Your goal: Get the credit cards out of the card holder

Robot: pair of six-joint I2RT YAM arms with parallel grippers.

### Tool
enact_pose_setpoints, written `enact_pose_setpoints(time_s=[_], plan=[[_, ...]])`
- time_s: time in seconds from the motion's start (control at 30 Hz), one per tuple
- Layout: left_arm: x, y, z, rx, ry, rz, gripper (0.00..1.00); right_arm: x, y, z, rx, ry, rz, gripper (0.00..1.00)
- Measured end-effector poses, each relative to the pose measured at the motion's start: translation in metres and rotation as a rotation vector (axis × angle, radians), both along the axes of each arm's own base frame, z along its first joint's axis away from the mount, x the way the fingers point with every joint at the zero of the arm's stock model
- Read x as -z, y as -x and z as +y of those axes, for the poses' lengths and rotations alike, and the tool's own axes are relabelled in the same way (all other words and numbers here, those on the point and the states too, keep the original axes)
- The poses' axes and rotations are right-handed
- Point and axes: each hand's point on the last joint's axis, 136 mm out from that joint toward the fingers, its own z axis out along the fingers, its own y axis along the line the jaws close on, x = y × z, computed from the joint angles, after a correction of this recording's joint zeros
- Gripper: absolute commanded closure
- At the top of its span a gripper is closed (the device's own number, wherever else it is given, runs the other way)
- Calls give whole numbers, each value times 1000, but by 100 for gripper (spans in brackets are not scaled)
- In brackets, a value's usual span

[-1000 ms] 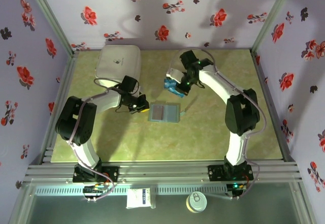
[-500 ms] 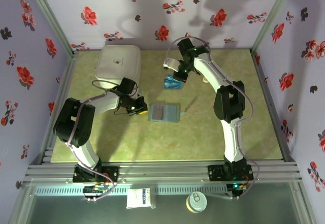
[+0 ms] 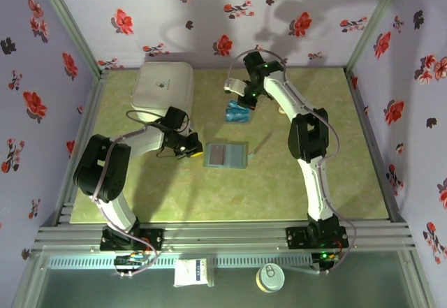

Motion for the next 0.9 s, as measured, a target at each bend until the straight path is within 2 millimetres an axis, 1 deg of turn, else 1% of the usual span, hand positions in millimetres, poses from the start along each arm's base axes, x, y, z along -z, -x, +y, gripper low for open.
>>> enact_pose_setpoints(time_s=[0.03, 0.13, 0.2, 0.4, 0.6, 0.73, 0.9], plan=[[0, 0, 0, 0, 0, 1, 94, 2, 0, 0, -3, 3, 4, 97], [1, 0, 0, 0, -1, 3, 94, 7, 3, -1, -10, 11, 19, 82], [1, 0, 0, 0, -1, 2, 94, 7, 3, -1, -16, 14, 17, 77], [6, 1, 0, 0, -7, 15, 94, 6, 2, -3, -9, 15, 16, 76], [14, 2, 1, 0, -14, 33, 94, 1, 5, -5, 61, -9, 22, 75], [19, 2, 0, 3, -11, 46, 95, -10, 14, -8, 151, -54, 19, 75], [20, 1, -2, 6, -4, 45, 95, -33, 26, -8, 294, -170, 14, 75]])
